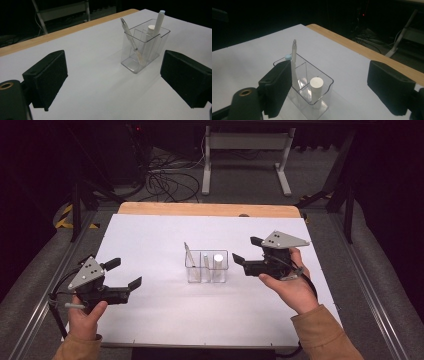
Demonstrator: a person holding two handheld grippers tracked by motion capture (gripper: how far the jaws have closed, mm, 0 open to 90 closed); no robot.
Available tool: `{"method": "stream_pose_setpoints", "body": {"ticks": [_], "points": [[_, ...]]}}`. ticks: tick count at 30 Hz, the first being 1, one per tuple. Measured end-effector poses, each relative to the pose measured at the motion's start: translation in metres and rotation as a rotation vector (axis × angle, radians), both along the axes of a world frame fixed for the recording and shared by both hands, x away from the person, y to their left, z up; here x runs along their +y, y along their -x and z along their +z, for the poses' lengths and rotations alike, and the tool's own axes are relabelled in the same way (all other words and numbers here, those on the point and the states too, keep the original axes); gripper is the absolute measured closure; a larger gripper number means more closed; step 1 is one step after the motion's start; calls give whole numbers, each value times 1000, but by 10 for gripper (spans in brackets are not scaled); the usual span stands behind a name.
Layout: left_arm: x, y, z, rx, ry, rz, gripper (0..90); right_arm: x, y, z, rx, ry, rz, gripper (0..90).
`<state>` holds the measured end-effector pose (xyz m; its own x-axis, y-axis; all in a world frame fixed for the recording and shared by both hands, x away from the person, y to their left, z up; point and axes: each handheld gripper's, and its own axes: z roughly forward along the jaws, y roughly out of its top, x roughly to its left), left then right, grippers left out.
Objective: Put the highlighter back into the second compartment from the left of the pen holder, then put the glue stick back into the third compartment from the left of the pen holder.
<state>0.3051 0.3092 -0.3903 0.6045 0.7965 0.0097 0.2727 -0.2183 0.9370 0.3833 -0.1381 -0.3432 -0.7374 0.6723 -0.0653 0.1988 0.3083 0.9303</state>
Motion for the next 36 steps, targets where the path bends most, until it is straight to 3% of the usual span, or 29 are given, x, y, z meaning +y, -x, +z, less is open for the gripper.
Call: {"method": "stream_pose_setpoints", "body": {"ticks": [8,19,29,36], "points": [[-2,2,0,-1,-1,-2,81,-17,9,-10,-37,-28,25,164],[0,3,0,-1,2,1,81,-30,18,-30,-48,-38,54,152],[1,3,0,-1,-2,2,80,-40,25,-52,-49,-36,57,131],[0,4,0,-3,2,3,80,-50,30,-70,-25,-57,46,130]]}}
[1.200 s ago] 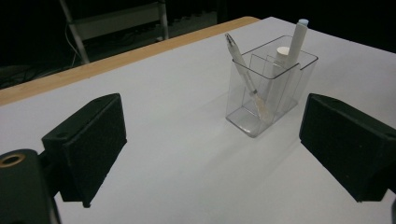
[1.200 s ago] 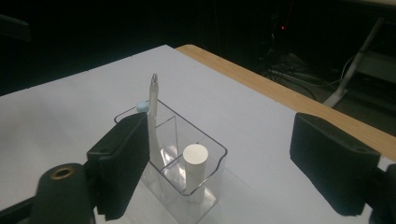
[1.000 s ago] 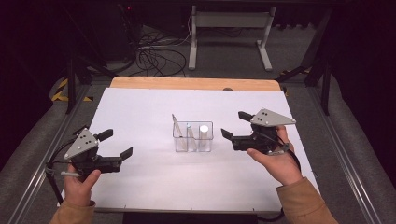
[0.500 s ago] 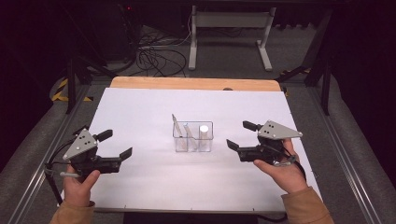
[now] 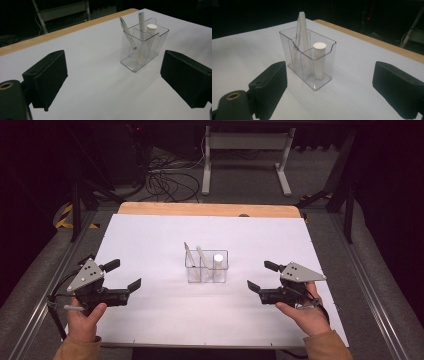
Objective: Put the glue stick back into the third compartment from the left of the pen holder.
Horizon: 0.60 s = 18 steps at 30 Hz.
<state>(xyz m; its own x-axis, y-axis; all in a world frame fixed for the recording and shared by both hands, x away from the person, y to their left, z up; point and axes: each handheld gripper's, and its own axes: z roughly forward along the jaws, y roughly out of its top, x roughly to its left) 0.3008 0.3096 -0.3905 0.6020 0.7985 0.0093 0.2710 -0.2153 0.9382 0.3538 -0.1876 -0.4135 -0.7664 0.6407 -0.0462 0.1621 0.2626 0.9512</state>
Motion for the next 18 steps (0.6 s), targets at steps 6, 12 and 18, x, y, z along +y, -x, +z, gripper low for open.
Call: {"method": "stream_pose_setpoints", "body": {"ticks": [6,12,18], "points": [[0,0,0,0,-3,0,80,-8,2,-15,22,-12,-10,127],[0,1,-1,2,-4,-1,80,-16,4,-31,40,-20,-19,127],[1,2,0,-1,-1,-2,78,-19,5,-45,68,-22,-32,127]]}}
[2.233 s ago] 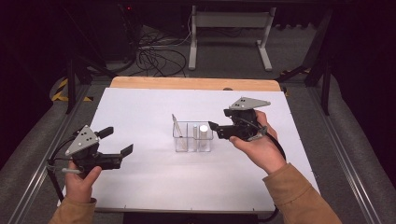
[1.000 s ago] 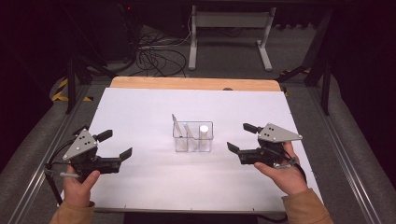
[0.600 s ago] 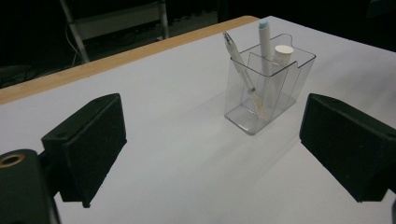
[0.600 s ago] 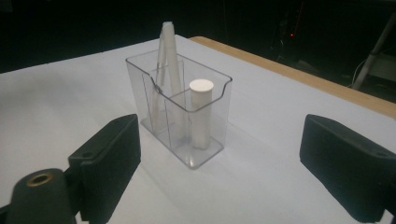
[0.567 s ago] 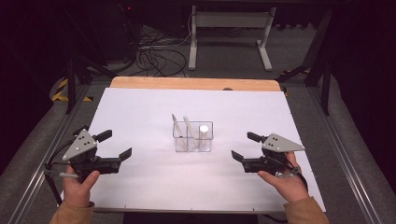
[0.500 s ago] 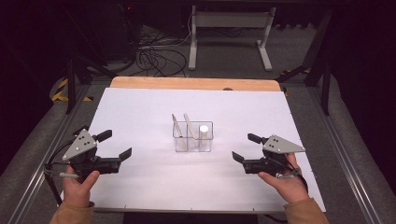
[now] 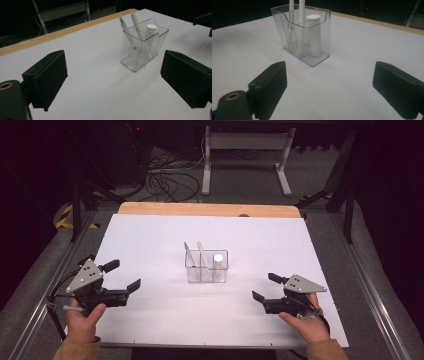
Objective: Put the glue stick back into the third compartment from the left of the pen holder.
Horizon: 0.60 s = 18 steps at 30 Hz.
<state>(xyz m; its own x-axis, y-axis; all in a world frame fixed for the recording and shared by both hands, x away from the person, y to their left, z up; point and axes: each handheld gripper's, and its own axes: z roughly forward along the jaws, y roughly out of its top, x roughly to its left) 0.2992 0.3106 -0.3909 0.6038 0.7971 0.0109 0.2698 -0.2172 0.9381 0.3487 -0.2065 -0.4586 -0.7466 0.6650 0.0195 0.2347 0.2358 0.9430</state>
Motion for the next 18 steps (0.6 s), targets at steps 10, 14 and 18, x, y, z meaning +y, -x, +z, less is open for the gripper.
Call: {"method": "stream_pose_setpoints", "body": {"ticks": [10,14,18], "points": [[-2,0,-2,-1,-10,-9,75,-3,-1,-3,18,6,-23,127],[-2,1,-3,-2,-14,-12,75,-4,-1,-2,16,4,-22,148],[-2,2,-3,-6,-11,-12,75,-6,-1,1,17,-14,-23,173]]}}
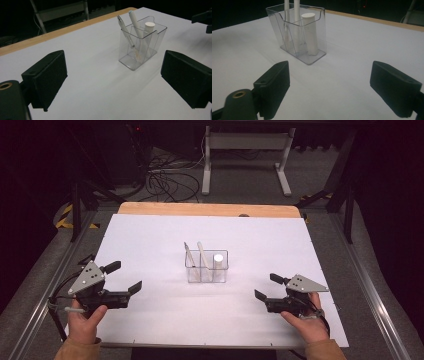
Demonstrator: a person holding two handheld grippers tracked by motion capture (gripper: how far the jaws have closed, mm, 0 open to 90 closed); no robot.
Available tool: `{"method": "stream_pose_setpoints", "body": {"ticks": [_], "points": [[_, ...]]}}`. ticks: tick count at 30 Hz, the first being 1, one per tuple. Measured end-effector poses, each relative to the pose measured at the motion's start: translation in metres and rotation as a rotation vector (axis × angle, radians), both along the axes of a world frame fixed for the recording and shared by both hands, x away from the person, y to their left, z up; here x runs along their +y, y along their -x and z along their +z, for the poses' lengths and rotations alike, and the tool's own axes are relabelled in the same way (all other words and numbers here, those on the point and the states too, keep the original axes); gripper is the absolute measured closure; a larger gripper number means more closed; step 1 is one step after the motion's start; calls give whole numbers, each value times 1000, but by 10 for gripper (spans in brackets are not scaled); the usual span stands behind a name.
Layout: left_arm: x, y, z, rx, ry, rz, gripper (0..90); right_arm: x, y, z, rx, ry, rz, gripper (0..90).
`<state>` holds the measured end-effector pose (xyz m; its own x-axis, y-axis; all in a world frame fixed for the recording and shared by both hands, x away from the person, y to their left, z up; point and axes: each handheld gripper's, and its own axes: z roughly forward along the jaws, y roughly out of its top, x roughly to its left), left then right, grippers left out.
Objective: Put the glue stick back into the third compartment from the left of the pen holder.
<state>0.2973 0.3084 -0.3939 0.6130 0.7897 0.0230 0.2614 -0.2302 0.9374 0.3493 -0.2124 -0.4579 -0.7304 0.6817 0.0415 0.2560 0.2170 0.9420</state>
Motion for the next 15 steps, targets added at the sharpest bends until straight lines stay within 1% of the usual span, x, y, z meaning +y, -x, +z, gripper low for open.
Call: {"method": "stream_pose_setpoints", "body": {"ticks": [5,7,11,15], "points": [[0,2,-2,-8,-3,-6,75,-2,0,2,-17,9,4,175],[0,3,-3,-7,-4,-6,74,-2,1,3,-18,1,2,175],[0,3,-4,-6,-4,-8,74,-2,0,3,-18,9,4,174],[1,3,-4,-8,1,-10,73,0,1,4,-39,15,6,175]]}}
